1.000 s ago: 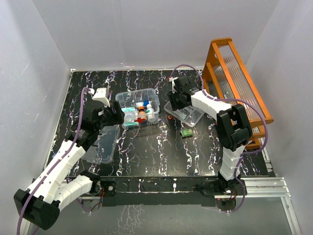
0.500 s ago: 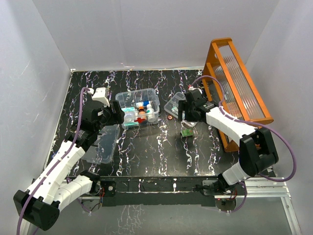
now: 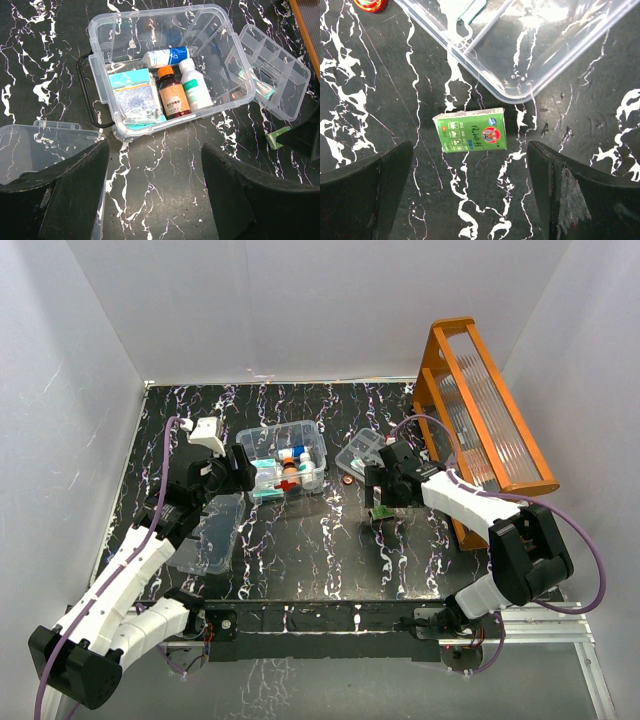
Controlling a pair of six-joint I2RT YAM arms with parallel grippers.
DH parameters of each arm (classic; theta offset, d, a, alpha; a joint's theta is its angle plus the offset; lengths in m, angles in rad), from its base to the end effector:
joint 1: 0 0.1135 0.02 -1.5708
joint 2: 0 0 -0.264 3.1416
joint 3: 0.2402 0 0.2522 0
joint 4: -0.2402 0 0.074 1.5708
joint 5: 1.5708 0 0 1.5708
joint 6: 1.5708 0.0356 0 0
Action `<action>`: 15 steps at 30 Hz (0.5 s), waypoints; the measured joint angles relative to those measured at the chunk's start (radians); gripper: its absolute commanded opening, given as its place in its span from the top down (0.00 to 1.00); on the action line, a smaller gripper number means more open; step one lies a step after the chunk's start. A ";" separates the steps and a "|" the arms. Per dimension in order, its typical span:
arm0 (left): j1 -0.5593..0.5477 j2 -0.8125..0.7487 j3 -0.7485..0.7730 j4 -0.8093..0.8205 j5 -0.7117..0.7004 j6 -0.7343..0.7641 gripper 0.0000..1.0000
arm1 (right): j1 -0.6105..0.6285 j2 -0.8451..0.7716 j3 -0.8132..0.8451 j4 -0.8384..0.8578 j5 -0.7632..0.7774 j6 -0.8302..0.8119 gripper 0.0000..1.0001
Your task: Organize the medicine kit
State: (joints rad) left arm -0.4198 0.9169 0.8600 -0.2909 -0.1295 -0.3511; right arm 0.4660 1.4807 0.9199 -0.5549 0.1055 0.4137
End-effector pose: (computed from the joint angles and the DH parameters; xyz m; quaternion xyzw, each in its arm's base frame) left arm 0.1938 -0.0815 0.3318 -0.0091 0.8179 -0.1663 0.5508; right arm 0.2551 0.1241 0.1987 -0.0135 0.9728 0.0494 0.2257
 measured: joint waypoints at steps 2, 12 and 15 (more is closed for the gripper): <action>0.000 0.001 0.000 0.000 0.001 0.000 0.27 | 0.006 0.018 0.000 0.011 -0.003 -0.016 0.05; 0.000 0.003 0.000 0.000 0.003 0.003 0.27 | 0.020 0.123 0.000 0.021 0.021 -0.068 0.27; 0.000 0.003 0.000 0.000 0.003 0.003 0.27 | 0.020 0.145 0.008 0.030 0.025 -0.078 0.34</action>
State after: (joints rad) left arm -0.4198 0.9195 0.8600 -0.2905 -0.1268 -0.3477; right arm 0.4862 1.6260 0.9276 -0.5247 0.1303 0.3359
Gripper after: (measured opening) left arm 0.727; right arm 0.719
